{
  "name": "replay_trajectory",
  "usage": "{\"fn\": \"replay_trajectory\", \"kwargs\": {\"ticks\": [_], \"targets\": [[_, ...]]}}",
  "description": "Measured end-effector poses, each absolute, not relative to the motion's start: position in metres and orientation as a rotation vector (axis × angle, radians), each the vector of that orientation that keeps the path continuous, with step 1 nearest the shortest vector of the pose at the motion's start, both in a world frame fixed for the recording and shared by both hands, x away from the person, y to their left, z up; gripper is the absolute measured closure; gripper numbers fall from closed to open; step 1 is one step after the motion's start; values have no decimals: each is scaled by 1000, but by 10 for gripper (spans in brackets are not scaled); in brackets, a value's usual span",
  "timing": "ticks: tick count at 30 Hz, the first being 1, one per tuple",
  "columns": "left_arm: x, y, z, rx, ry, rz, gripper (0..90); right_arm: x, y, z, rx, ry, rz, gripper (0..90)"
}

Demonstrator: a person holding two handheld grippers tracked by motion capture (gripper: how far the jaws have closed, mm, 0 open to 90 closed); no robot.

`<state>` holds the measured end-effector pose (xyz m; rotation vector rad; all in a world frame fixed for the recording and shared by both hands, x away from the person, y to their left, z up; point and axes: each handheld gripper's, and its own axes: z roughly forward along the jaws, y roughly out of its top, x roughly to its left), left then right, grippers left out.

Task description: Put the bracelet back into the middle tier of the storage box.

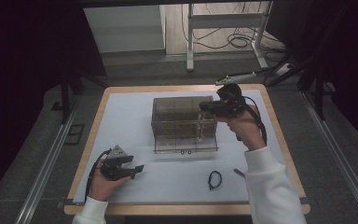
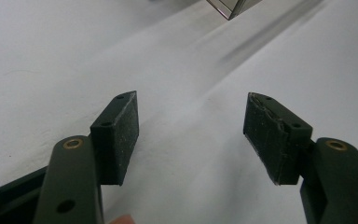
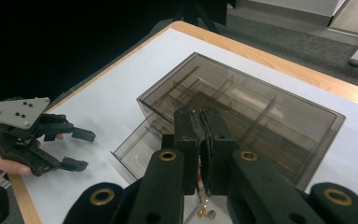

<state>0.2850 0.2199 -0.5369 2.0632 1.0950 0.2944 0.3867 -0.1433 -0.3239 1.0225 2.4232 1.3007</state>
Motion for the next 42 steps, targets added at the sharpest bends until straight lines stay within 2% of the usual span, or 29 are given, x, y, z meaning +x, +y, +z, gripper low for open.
{"fn": "replay_trajectory", "kwargs": {"ticks": [18, 42], "targets": [[285, 222, -536, 2062, 1092, 297, 358, 390, -116, -332, 981, 2465, 1305, 861], [286, 221, -538, 2061, 1098, 295, 357, 393, -109, -371, 1024, 2528, 1269, 860]]}}
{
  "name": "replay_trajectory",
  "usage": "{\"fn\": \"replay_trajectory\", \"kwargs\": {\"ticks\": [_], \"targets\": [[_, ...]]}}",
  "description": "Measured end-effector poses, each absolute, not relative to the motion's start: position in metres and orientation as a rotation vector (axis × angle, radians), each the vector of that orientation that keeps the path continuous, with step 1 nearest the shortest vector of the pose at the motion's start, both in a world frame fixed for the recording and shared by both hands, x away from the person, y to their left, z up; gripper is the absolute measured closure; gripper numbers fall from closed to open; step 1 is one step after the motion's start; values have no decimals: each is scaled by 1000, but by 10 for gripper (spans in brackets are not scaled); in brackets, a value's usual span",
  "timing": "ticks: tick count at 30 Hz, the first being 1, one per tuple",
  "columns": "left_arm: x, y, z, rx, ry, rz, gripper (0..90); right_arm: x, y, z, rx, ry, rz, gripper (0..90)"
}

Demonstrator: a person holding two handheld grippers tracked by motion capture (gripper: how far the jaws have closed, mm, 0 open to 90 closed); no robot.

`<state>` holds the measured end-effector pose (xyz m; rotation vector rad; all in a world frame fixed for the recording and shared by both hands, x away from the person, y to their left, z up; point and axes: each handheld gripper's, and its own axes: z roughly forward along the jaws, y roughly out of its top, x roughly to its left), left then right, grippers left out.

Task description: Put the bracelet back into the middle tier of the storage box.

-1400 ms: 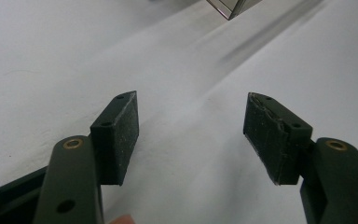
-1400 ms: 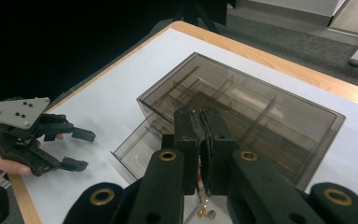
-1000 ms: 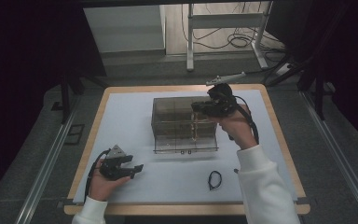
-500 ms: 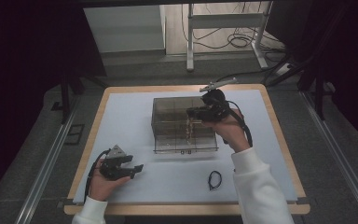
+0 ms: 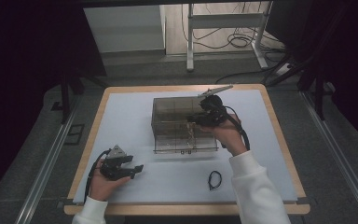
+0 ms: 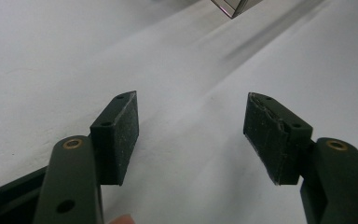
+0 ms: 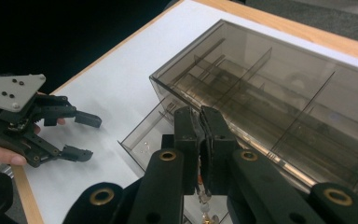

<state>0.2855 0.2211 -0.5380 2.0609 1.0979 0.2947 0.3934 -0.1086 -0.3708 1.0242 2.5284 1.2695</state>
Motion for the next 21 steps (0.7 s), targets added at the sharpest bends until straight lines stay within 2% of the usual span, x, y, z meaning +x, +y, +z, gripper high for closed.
{"fn": "replay_trajectory", "kwargs": {"ticks": [21], "targets": [[286, 222, -539, 2069, 1096, 294, 357, 394, -97, -397, 1030, 2582, 1219, 859]]}}
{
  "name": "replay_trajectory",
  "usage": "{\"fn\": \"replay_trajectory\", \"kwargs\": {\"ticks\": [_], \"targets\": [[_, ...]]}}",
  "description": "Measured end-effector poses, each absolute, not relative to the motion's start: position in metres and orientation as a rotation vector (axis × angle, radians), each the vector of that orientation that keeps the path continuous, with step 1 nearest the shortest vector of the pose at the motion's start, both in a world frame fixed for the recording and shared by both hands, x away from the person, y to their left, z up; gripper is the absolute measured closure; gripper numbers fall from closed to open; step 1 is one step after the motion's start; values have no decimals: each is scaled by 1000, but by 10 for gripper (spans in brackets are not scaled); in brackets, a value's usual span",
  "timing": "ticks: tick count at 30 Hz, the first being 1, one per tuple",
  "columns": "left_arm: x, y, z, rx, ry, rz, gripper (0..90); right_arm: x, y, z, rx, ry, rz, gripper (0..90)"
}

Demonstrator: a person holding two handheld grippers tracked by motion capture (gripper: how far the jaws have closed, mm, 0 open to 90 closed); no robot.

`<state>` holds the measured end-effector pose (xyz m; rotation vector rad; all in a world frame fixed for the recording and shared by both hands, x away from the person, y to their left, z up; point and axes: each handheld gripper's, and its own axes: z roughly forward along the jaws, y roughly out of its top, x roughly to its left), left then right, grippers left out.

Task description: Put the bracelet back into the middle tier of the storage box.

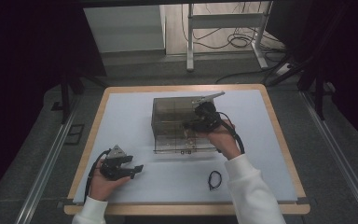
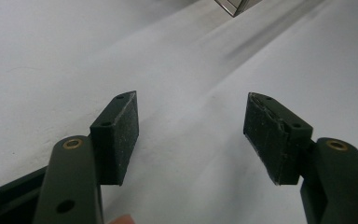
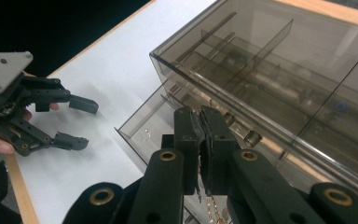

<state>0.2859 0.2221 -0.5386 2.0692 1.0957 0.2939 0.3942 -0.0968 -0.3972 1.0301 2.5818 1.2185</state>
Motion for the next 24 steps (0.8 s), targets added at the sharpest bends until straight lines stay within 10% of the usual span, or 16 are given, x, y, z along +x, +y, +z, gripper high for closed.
{"fn": "replay_trajectory", "kwargs": {"ticks": [24], "targets": [[286, 221, -540, 2075, 1097, 291, 353, 398, -102, -441, 1111, 2610, 1180, 856]]}}
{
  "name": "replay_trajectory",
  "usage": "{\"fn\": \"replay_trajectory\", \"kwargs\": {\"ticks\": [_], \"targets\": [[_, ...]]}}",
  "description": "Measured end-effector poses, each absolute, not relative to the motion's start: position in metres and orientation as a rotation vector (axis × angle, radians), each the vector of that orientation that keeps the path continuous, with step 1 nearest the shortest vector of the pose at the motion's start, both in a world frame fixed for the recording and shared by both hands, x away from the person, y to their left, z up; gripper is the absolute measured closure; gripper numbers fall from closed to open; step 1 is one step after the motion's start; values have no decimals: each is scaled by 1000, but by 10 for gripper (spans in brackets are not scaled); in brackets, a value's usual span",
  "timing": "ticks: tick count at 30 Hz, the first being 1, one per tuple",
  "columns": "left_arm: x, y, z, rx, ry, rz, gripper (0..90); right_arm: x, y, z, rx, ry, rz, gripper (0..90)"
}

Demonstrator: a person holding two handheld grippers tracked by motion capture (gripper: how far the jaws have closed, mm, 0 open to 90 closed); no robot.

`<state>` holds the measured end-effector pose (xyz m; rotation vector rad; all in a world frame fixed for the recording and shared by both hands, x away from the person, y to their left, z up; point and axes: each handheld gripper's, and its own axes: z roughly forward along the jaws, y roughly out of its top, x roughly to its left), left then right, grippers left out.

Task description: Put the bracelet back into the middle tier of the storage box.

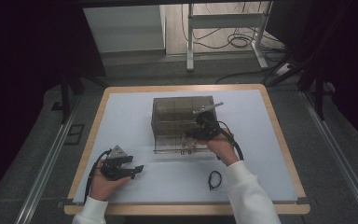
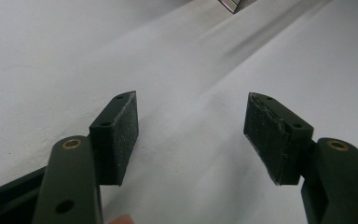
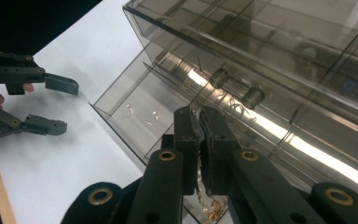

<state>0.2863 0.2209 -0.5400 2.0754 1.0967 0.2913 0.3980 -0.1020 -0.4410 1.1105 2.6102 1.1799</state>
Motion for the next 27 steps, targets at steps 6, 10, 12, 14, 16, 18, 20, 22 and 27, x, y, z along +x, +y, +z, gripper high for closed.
{"fn": "replay_trajectory", "kwargs": {"ticks": [6, 10, 12, 14, 16, 18, 20, 22, 27], "targets": [[286, 221, -540, 2075, 1098, 289, 353, 398, -104, -450, 1126, 2615, 1172, 855], [286, 221, -540, 2076, 1097, 290, 353, 398, -104, -453, 1132, 2616, 1167, 854], [286, 221, -540, 2076, 1097, 291, 353, 398, -105, -455, 1134, 2617, 1165, 855], [286, 221, -540, 2076, 1096, 290, 353, 398, -105, -456, 1134, 2618, 1162, 854], [286, 220, -540, 2079, 1095, 291, 353, 398, -105, -458, 1134, 2619, 1160, 854], [286, 220, -541, 2080, 1095, 291, 353, 398, -105, -460, 1135, 2622, 1154, 853], [286, 221, -541, 2079, 1095, 291, 352, 398, -105, -461, 1137, 2622, 1153, 853], [286, 221, -541, 2079, 1096, 291, 353, 398, -105, -462, 1133, 2624, 1148, 852], [287, 220, -541, 2081, 1095, 290, 352, 398, -104, -464, 1132, 2628, 1138, 852]]}}
